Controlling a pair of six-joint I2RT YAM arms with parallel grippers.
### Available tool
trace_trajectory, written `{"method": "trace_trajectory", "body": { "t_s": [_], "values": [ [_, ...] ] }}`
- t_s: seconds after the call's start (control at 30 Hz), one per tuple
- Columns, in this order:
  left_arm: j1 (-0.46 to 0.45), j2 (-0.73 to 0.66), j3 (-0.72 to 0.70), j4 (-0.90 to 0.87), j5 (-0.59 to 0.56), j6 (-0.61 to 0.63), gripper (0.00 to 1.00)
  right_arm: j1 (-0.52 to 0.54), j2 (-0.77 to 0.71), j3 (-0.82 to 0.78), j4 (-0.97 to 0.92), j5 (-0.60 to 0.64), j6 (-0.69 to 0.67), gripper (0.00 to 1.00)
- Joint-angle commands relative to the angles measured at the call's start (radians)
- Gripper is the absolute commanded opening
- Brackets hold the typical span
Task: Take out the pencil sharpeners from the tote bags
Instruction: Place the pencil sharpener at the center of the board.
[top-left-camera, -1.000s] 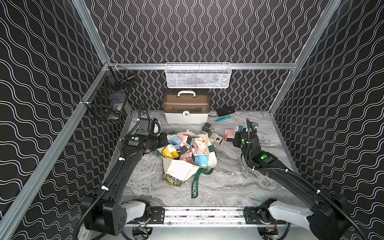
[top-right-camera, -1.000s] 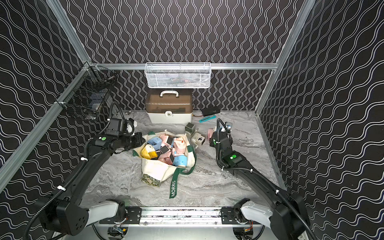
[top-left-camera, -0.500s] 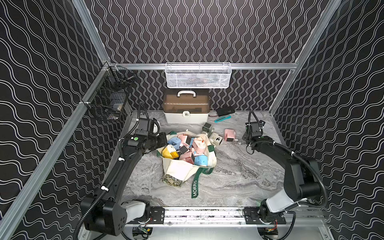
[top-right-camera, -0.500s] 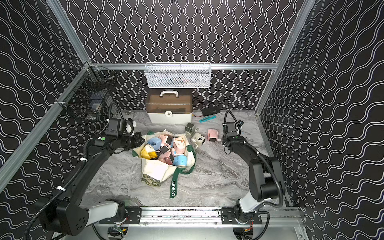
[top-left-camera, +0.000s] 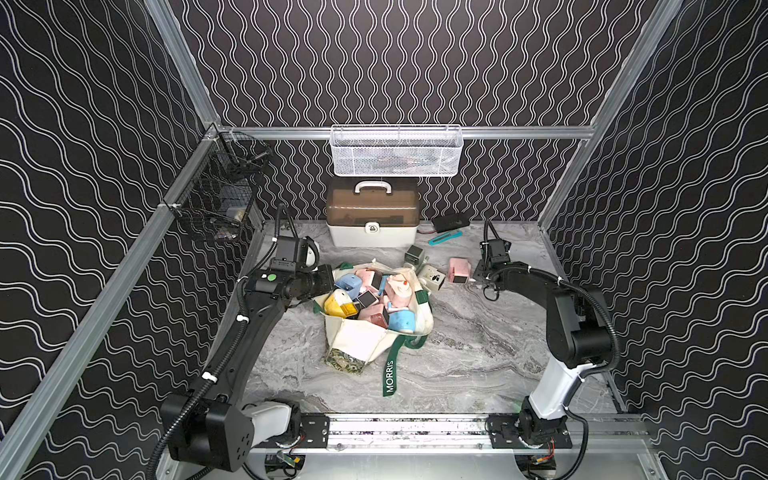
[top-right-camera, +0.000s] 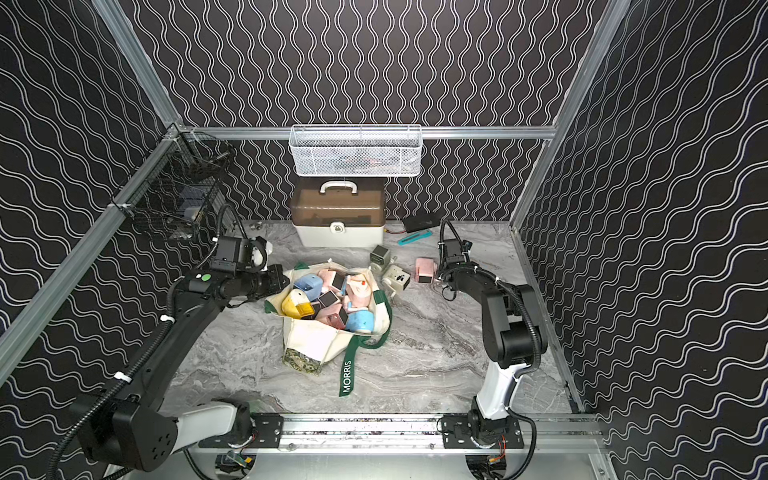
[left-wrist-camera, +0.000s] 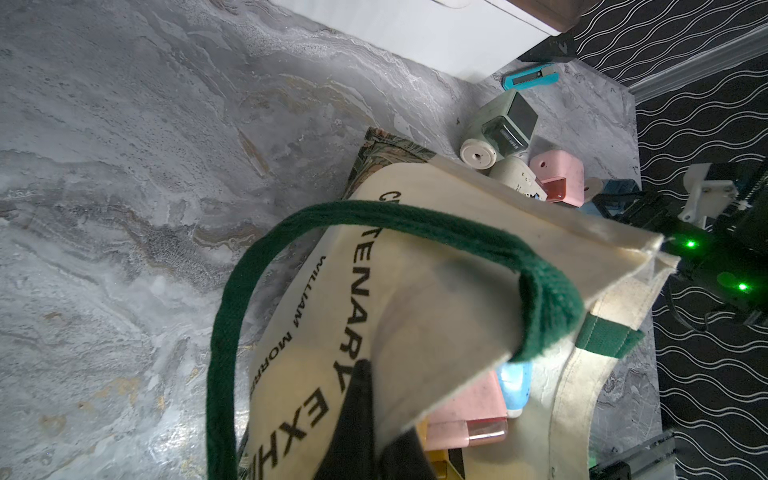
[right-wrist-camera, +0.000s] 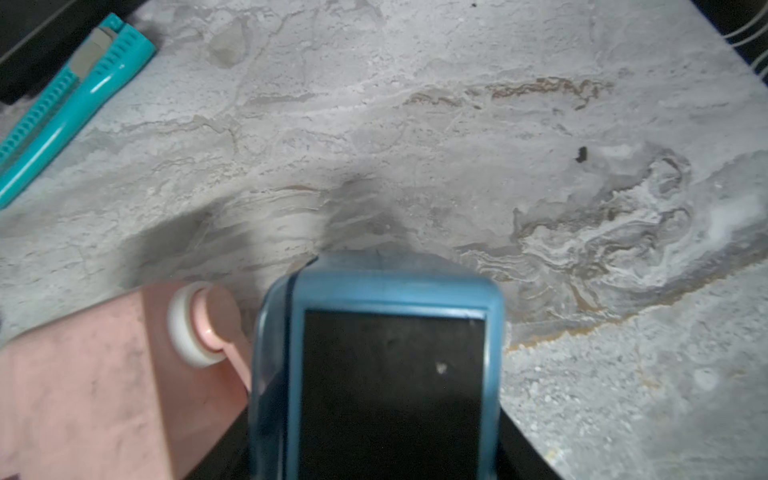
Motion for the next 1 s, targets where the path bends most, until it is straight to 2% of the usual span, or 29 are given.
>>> {"method": "trace_trajectory", "body": {
  "t_s": [0.0, 0.2, 0.33, 0.47, 0.6, 0.83, 0.97],
  "values": [
    [0.002, -0.006, -0.004, -0.022, -0.003, -0.011, 0.0, 0.005, 0.022, 0.006, -0.017, -0.089, 0.004, 0.52],
    [0.003, -0.007, -0.002, -0.024, -0.005, -0.011, 0.0, 0.033, 0.017, 0.026, -0.041, -0.114, 0.015, 0.75],
    [0.003, -0.006, -0.002, -0.024, -0.005, -0.01, 0.0, 0.068, -0.021, 0.037, -0.082, -0.084, 0.031, 0.84],
    [0.004, -0.008, -0.002, -0.022, -0.006, -0.012, 0.0, 0.104, -0.121, 0.021, -0.122, -0.046, 0.057, 0.85],
    [0.007, -0.006, 0.0, -0.024, -0.002, -0.011, 0.0, 0.168, -0.264, -0.015, -0.121, -0.083, 0.052, 0.85],
    [0.015, -0.008, -0.002, -0.021, 0.004, -0.013, 0.0, 0.288, -0.461, -0.113, -0.044, -0.339, 0.003, 0.79],
    [0.019, -0.004, -0.002, -0.021, 0.005, -0.011, 0.0, 0.377, -0.477, -0.127, -0.024, -0.472, -0.041, 0.78]
  ]
}}
